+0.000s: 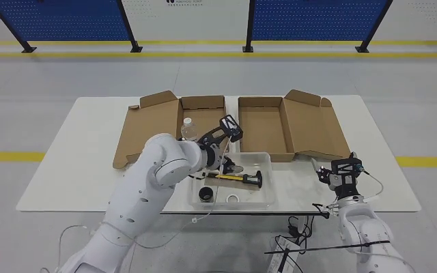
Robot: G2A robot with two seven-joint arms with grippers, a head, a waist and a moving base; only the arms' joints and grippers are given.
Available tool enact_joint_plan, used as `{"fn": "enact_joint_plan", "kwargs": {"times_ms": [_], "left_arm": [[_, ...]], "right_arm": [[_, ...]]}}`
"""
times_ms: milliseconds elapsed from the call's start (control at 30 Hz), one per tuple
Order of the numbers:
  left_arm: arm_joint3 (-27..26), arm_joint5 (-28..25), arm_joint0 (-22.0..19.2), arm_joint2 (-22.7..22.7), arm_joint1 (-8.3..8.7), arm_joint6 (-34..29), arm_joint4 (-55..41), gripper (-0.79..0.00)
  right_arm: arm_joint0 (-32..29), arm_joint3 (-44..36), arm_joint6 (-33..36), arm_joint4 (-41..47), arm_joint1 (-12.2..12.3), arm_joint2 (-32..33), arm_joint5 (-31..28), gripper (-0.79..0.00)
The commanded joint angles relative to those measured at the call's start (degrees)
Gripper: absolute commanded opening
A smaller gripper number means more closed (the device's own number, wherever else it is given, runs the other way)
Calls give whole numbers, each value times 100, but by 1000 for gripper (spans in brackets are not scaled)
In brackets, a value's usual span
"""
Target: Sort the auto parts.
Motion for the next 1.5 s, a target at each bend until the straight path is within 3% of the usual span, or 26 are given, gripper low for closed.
{"fn": "enact_joint_plan", "kwargs": {"times_ms": [0,100,200,733,800,867,1267,1467], "left_arm": [[-82,-195,121,-81,48,-282,-252,0],[-166,-405,258,-180,124,-693,-540,0],[-185,-243,337,-211,188,-855,-918,0],[-185,-243,337,-211,188,-855,-918,0],[-239,-184,341,-50,231,-914,-39,0],[-207,-16,499,0,230,-692,-230,0],[71,96,376,266,313,-1157,293,0],[263,125,171,705,367,-1223,836,0]], "right_arm": [[0,0,0,0,0,0,0,0],[0,0,0,0,0,0,0,0],[0,0,0,0,0,0,0,0],[0,0,0,0,0,0,0,0],[0,0,0,0,0,0,0,0],[0,0,0,0,0,0,0,0],[0,0,0,0,0,0,0,0],[0,0,0,0,0,0,0,0]]}}
